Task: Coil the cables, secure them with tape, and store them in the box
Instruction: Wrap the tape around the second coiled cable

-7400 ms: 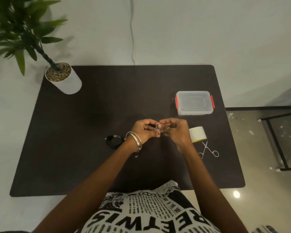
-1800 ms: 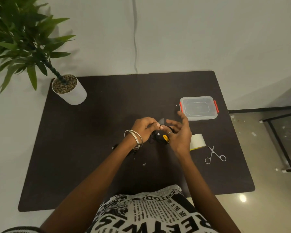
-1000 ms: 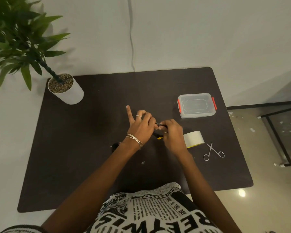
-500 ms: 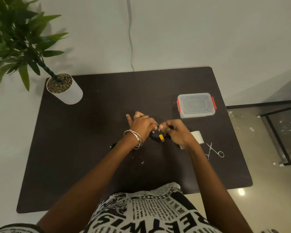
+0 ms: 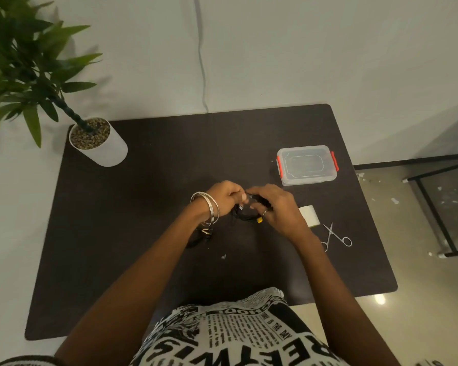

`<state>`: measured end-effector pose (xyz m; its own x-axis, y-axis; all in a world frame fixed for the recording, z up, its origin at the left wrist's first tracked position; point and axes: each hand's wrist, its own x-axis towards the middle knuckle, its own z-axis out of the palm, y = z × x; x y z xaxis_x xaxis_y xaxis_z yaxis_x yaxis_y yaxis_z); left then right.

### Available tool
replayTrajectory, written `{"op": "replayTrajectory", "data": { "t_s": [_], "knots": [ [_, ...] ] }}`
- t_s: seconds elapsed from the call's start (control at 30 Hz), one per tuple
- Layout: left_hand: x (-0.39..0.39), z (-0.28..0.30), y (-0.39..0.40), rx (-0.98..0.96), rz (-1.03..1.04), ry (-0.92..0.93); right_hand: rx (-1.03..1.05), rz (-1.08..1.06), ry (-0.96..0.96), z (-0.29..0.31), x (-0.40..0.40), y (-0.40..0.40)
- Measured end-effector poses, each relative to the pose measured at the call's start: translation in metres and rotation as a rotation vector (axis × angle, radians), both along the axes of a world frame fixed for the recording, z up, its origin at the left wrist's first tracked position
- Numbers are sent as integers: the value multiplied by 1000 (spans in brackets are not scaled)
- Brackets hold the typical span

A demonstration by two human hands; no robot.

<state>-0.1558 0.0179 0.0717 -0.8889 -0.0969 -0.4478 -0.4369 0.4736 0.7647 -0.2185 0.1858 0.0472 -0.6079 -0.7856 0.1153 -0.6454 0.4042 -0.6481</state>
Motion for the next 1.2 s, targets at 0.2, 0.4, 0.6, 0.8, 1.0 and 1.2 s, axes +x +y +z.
{"op": "replayTrajectory", "data": {
  "t_s": [0.2, 0.4, 0.6, 0.8, 1.0, 1.2],
  "knots": [
    [1, 2, -2, 185, 3, -61, -131, -114, 130, -10, 8, -1],
    [3, -9, -4, 104, 27, -44, -160, -101, 64, -15, 8, 10],
    [6, -11, 4, -17, 39, 48, -235, -209, -191, -10, 13, 10],
    [7, -13, 14, -344, -73, 144, -254, -467, -754, -1, 17, 5],
    [13, -18, 26, -432, -27, 214, -353, -661, -1093, 4, 21, 0],
    [16, -26, 17, -156, 178, 274, -236, -466, -1001, 4, 15, 7]
  ]
}}
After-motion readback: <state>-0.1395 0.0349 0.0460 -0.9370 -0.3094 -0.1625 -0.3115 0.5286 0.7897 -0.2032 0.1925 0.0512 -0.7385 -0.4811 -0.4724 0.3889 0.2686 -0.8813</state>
